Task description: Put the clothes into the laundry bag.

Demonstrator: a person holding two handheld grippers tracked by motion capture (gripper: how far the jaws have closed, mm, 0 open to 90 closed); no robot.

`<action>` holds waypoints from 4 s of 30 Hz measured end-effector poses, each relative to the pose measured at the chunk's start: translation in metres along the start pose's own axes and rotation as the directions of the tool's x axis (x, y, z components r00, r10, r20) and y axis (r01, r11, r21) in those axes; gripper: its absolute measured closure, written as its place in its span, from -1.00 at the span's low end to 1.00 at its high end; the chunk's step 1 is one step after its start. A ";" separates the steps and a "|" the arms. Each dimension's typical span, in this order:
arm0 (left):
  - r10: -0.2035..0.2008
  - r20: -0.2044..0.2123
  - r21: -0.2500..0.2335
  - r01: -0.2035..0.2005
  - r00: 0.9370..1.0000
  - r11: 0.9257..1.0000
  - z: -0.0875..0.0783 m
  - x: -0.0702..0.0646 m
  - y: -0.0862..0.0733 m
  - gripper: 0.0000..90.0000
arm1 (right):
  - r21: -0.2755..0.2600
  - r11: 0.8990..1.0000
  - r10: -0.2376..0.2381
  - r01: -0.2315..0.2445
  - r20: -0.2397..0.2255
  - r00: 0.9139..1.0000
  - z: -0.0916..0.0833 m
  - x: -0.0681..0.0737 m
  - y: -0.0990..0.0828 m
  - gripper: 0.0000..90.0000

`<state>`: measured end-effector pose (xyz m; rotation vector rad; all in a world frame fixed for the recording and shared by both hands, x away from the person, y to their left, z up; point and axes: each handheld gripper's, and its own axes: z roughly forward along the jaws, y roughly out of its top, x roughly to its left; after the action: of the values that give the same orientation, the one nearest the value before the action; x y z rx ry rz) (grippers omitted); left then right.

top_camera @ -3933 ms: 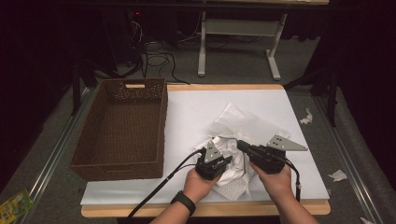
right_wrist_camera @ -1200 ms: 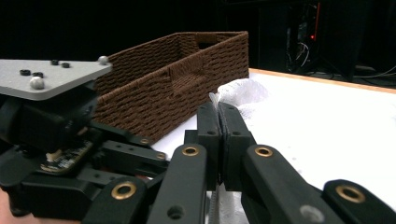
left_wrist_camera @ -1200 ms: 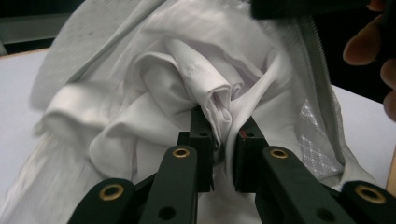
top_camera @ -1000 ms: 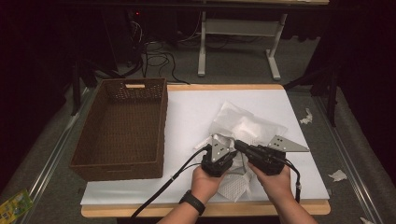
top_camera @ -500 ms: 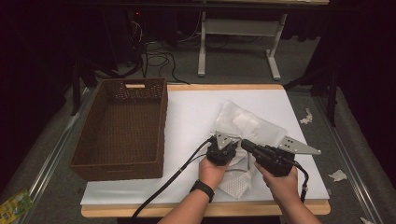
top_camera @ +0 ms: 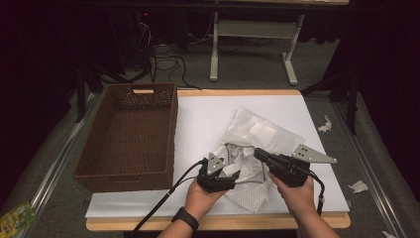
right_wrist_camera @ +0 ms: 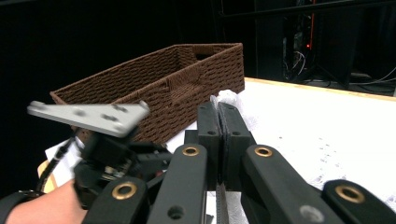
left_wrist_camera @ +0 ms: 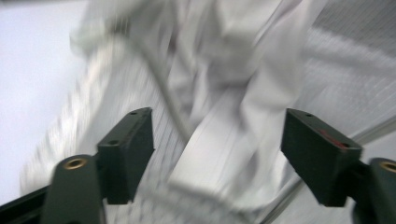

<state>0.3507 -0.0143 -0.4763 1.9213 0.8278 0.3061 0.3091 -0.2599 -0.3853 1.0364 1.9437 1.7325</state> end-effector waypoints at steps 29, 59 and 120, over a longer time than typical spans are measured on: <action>-0.028 0.011 0.053 0.028 1.000 0.998 0.057 -0.015 0.028 0.26 | 0.002 1.000 0.013 -0.013 0.009 1.000 -0.004 -0.006 -0.003 0.99; -0.007 -0.053 0.010 0.008 0.999 1.000 0.054 -0.017 0.033 0.86 | 0.022 1.000 0.014 -0.014 0.014 1.000 -0.002 -0.003 -0.007 0.99; 0.019 -0.019 -0.131 -0.021 1.000 0.991 -0.062 0.014 -0.008 -0.08 | 0.202 0.960 0.102 -0.193 0.389 0.916 -0.007 -0.051 -0.055 -0.31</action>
<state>0.3243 0.0403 -0.4547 1.8072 0.7809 0.3813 0.3233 -0.3005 -0.4474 1.5122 1.8863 1.2657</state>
